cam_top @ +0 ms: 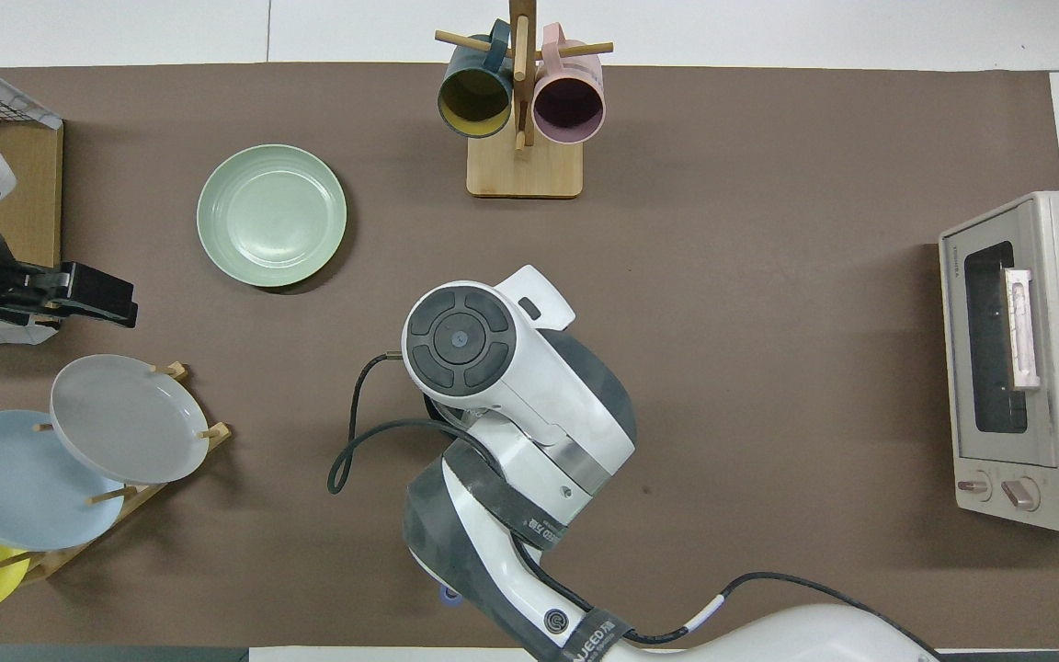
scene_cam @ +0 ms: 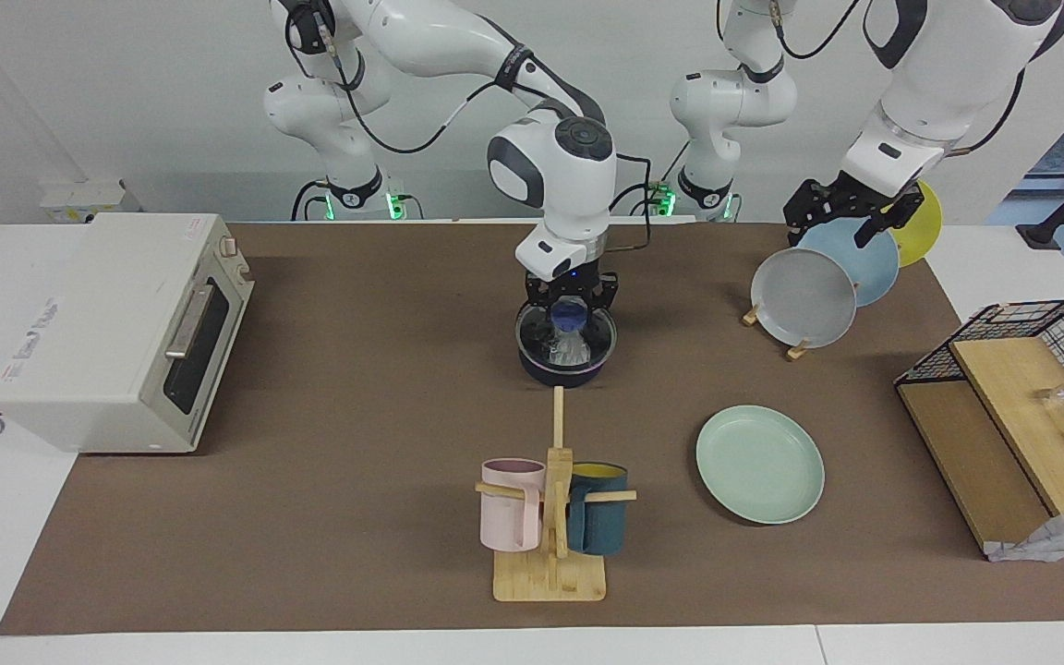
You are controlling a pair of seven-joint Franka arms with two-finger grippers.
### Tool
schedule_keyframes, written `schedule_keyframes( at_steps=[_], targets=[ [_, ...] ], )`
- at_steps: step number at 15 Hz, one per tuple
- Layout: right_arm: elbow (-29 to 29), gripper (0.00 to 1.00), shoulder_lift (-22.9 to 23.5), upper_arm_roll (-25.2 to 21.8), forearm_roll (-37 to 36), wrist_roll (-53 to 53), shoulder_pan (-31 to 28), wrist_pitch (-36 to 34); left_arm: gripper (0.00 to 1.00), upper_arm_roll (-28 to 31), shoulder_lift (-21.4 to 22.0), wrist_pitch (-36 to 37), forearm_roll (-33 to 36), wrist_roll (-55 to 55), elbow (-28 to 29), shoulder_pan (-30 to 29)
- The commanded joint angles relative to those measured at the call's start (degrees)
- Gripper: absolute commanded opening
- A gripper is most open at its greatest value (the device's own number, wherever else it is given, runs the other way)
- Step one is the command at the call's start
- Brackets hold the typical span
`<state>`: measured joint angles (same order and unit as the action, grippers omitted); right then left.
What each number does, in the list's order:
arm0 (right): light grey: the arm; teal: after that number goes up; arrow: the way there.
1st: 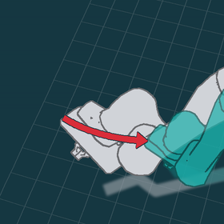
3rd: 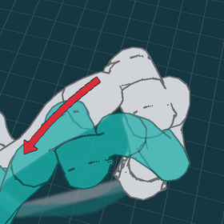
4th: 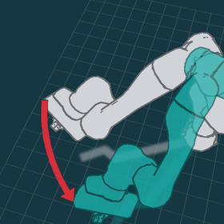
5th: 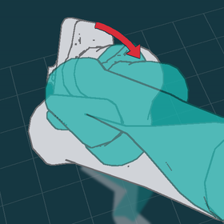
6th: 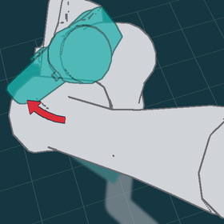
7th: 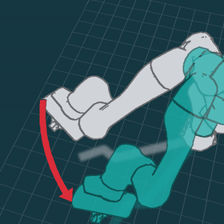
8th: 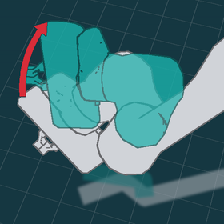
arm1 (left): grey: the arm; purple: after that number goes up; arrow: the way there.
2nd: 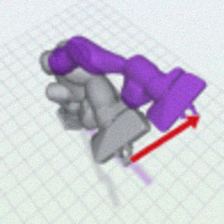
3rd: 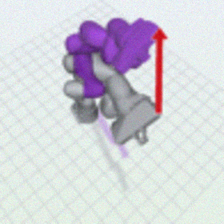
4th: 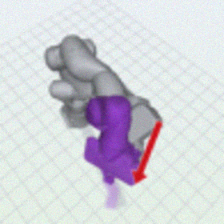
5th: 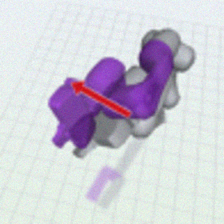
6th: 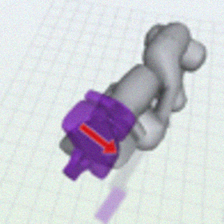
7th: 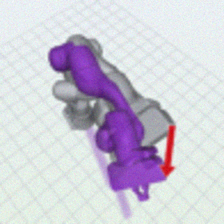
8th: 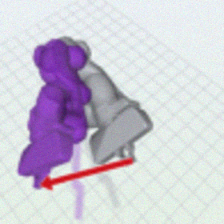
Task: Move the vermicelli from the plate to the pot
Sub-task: 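Lower the glass lid onto the black pot with the right gripper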
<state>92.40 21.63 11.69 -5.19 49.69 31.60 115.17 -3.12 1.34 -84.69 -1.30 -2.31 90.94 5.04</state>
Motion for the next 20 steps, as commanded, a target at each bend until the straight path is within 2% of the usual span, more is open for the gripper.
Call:
schedule_keyframes(
  at_steps=[1, 9, 20],
  targets=[
    [0.3, 0.38, -0.1, 0.7, 2.7, 1.0, -0.6, -0.2, 1.0, -0.5, 0.2, -0.5, -0.9, -0.6, 0.3, -0.6],
    [3.0, 0.4, -0.7, 0.6, 2.4, 0.6, -0.6, -0.6, 1.0, -0.8, 0.3, 0.1, -0.9, -0.6, 0.1, -0.9],
    [1.7, 0.4, -0.3, 0.6, 4.7, 0.6, -1.5, -2.4, 1.0, -0.8, 0.3, 0.1, -0.9, -0.5, 0.2, -0.9]
  ],
)
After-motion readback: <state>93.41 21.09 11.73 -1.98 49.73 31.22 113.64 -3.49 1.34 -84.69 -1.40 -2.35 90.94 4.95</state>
